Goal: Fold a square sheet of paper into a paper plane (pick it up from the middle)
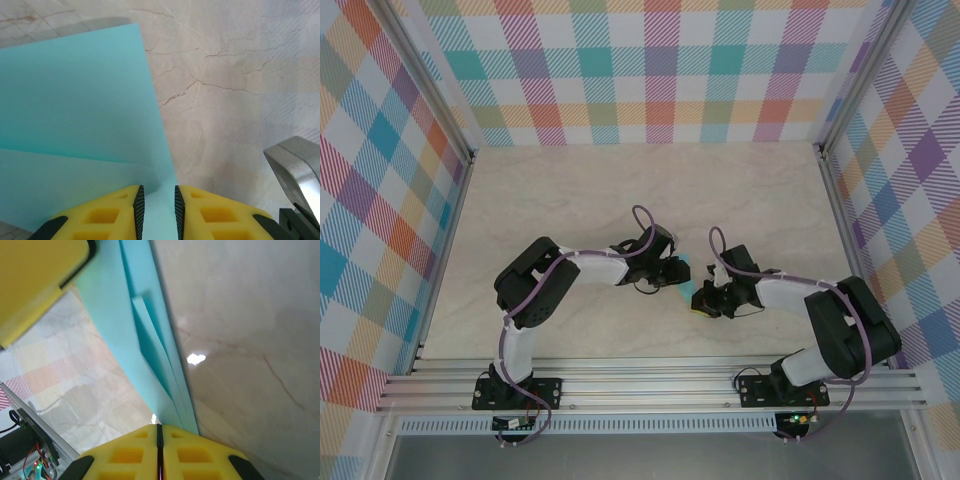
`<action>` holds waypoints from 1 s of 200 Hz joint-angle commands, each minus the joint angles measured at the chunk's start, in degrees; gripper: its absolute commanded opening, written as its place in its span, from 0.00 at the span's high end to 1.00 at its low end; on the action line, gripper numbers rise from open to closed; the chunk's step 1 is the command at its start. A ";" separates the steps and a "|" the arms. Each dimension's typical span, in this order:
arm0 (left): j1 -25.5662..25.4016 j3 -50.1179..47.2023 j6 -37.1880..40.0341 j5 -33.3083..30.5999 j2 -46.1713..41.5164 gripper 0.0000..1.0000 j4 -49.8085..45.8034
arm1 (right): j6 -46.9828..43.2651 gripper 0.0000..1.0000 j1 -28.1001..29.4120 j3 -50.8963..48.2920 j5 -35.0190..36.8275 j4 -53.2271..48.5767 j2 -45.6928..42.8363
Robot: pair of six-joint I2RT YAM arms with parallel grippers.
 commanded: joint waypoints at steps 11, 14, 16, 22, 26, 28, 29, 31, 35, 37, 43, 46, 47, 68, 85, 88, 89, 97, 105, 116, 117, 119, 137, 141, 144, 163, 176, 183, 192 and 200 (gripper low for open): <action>0.27 -2.15 0.49 -3.80 2.34 0.75 -4.64 | 1.22 0.90 0.17 -4.65 1.93 -6.87 -1.85; 0.29 -2.15 0.48 -3.72 2.27 0.75 -4.65 | 1.41 0.90 0.14 -4.94 2.10 -6.98 -2.04; 0.27 -2.15 0.49 -3.71 2.28 0.75 -4.68 | 1.53 0.91 0.17 -5.11 2.28 -7.14 -2.21; 0.28 -2.06 0.50 -3.63 2.31 0.75 -4.61 | 2.01 0.91 0.14 -5.53 2.51 -7.25 -2.82; 0.29 -2.03 0.47 -3.47 2.33 0.75 -4.44 | 2.33 0.91 0.06 -5.93 2.74 -7.23 -3.33; 0.29 -2.05 0.44 -3.41 2.29 0.75 -4.46 | 2.53 0.91 0.09 -6.10 2.84 -7.25 -3.54; 0.25 -2.05 0.46 -3.38 2.31 0.75 -4.41 | 2.67 0.91 0.09 -6.19 2.94 -7.27 -3.62; 0.22 -2.06 0.48 -3.30 2.33 0.75 -4.38 | 2.81 0.91 0.14 -6.36 3.09 -7.43 -4.04; 0.23 -2.06 0.51 -3.15 2.30 0.74 -4.34 | 3.16 0.90 0.04 -6.58 3.34 -7.64 -4.66; 0.26 -1.95 0.56 -3.06 2.30 0.75 -4.34 | 3.29 0.91 0.02 -6.73 3.51 -7.88 -5.02; 0.28 -1.89 0.74 -2.96 2.27 0.75 -4.38 | 3.58 0.90 -0.03 -7.01 3.91 -8.26 -6.14; 0.23 -1.88 0.83 -2.88 2.26 0.75 -4.42 | 3.73 0.90 -0.07 -7.10 4.03 -8.50 -6.68; 0.22 -1.88 0.88 -2.86 2.21 0.75 -4.44 | 3.75 0.90 -0.03 -7.13 4.07 -8.64 -6.86; 0.21 -1.96 1.27 -2.09 1.61 0.74 -4.06 | 3.50 0.88 -0.43 -6.84 4.82 -11.28 -11.55; 0.27 -2.21 0.80 0.04 0.11 0.72 -2.28 | 1.95 0.86 -0.52 -4.86 6.46 -14.01 -15.53; 0.22 -2.23 0.70 0.34 -0.22 0.71 -2.00 | 1.60 0.85 -0.52 -4.27 7.07 -14.83 -16.14; 0.22 -2.23 0.68 0.56 -0.44 0.71 -1.91 | 1.50 0.85 -0.52 -4.08 7.30 -15.05 -16.34; 0.29 -2.32 0.42 1.39 -2.09 0.67 -1.37 | 0.59 0.83 -0.50 -2.47 9.30 -17.11 -17.85; 0.24 -2.70 0.18 1.61 -4.25 0.63 -0.91 | -0.24 0.79 -0.49 -0.92 11.81 -18.82 -19.11; 0.28 -3.40 -0.08 0.42 -7.87 0.54 -1.20 | -1.24 0.71 -0.51 0.86 15.05 -20.28 -20.12; 0.24 -3.48 -0.11 0.24 -8.17 0.53 -1.33 | -1.37 0.71 -0.51 1.03 15.24 -20.42 -20.17; 0.22 -3.64 -0.16 -0.17 -8.84 0.52 -1.44 | -1.51 0.70 -0.47 1.31 15.65 -20.52 -20.28; 0.28 -4.99 -0.84 -4.88 -14.21 0.44 -4.67 | -2.87 0.62 -0.52 3.30 17.33 -19.68 -19.93; 0.22 -5.37 -1.24 -6.09 -15.25 0.42 -5.84 | -3.27 0.60 -0.52 3.66 17.19 -19.12 -19.57; 0.23 -5.56 -1.54 -7.14 -15.77 0.40 -6.59 | -3.60 0.59 -0.52 4.07 16.93 -18.85 -19.28; 0.29 -6.68 -3.63 -12.38 -18.60 0.35 -11.77 | -4.99 0.55 -0.58 6.03 16.15 -17.29 -16.36; 0.09 -6.13 -4.08 -14.35 -18.84 0.33 -14.70 | -5.45 0.54 -0.52 7.06 16.58 -16.71 -14.29; -0.03 -5.68 -4.42 -15.01 -18.61 0.33 -15.85 | -5.54 0.54 -0.49 7.33 16.42 -15.99 -13.37; -0.28 -5.04 -4.59 -15.07 -18.27 0.33 -16.55 | -5.65 0.52 -0.52 7.51 15.09 -14.80 -12.36; -0.57 -4.11 -4.37 -15.02 -17.73 0.33 -17.56 | -5.80 0.51 -0.48 7.61 13.52 -13.44 -11.57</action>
